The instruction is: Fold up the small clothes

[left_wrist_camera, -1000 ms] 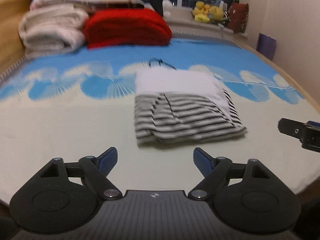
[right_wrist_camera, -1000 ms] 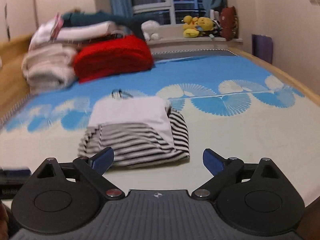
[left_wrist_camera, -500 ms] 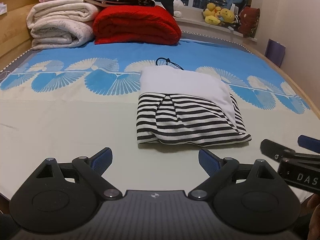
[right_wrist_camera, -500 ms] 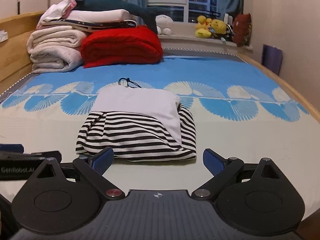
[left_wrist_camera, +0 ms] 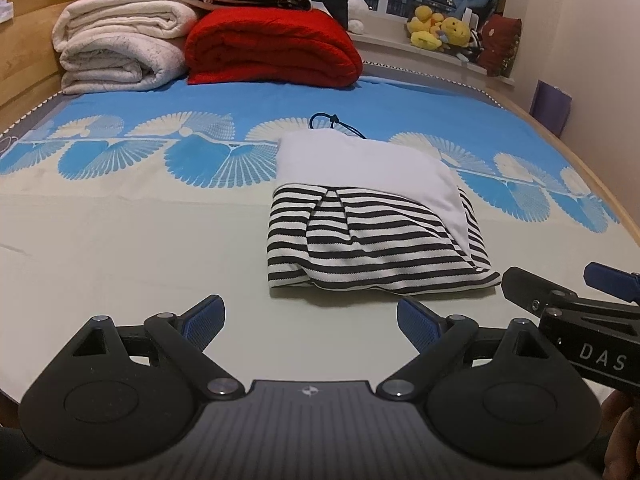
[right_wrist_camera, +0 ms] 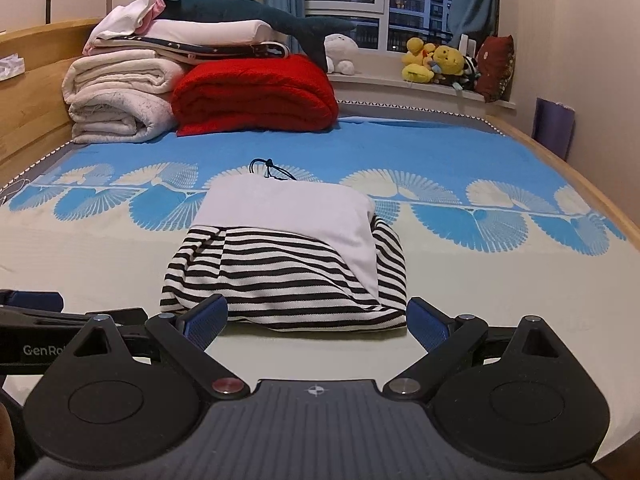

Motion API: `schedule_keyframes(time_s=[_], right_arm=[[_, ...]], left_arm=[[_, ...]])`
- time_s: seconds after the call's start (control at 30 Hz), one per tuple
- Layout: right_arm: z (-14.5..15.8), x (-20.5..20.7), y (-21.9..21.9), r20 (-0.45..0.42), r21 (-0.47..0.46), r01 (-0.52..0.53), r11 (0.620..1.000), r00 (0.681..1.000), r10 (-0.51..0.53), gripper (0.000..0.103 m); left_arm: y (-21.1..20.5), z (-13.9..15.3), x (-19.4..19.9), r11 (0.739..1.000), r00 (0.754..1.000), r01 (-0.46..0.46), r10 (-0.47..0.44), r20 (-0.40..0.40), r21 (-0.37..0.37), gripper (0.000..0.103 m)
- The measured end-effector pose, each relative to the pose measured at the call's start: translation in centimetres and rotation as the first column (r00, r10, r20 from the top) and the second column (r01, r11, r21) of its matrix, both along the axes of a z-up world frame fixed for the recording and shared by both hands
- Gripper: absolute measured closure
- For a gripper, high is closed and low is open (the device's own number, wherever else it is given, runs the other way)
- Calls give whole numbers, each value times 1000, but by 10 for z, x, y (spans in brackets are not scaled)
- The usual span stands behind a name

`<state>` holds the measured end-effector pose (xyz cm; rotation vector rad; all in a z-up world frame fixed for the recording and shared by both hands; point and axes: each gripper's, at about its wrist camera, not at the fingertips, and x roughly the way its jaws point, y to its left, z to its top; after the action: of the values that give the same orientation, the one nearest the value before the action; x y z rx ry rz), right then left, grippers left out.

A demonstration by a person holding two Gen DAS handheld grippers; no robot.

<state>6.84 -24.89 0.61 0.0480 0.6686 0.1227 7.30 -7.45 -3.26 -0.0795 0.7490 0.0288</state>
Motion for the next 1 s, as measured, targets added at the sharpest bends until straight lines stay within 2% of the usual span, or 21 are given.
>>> schedule_keyframes(time_s=[1.0], right_arm=[[-2, 4, 6, -6, -13, 0, 1000, 1000, 0, 7]], left_arm=[[4, -3, 3, 1000, 1000, -16, 16, -22, -3, 8]])
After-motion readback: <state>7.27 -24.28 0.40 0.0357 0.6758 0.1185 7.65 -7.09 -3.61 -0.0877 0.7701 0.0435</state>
